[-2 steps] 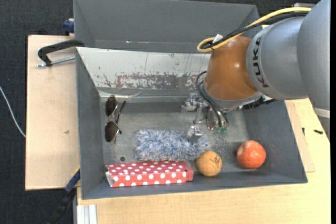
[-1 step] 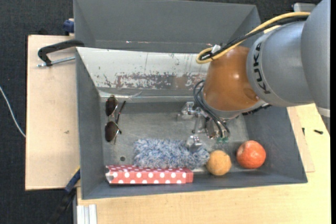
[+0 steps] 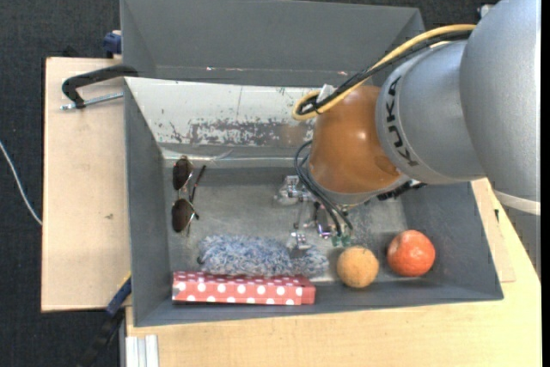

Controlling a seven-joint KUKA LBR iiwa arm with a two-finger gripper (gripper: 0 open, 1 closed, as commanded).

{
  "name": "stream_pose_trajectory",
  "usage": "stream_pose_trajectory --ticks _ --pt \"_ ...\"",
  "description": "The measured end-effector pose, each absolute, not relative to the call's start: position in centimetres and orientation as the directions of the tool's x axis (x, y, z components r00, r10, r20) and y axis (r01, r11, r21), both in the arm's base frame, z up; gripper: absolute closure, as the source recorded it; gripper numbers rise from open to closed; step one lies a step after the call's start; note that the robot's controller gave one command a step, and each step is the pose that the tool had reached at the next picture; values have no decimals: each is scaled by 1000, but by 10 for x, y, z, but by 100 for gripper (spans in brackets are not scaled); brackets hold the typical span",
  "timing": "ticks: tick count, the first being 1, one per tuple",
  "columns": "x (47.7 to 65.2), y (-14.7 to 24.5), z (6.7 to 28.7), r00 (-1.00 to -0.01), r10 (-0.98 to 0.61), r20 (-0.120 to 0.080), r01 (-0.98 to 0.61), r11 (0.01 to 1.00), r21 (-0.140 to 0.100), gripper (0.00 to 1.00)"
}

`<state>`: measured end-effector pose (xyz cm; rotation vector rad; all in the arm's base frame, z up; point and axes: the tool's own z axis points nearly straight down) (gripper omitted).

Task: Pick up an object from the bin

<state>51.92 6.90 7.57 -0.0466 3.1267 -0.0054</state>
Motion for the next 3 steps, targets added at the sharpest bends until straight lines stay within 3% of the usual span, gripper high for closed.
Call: stream_pose_trajectory --ticks 1,2,3 --pt "511 94 75 -1000 18 -8 18 1000 2 0" --pt "499 127 77 -988 -153 -6 -153 988 0 100" --pt "499 127 77 -988 -153 -6 -153 988 0 100"
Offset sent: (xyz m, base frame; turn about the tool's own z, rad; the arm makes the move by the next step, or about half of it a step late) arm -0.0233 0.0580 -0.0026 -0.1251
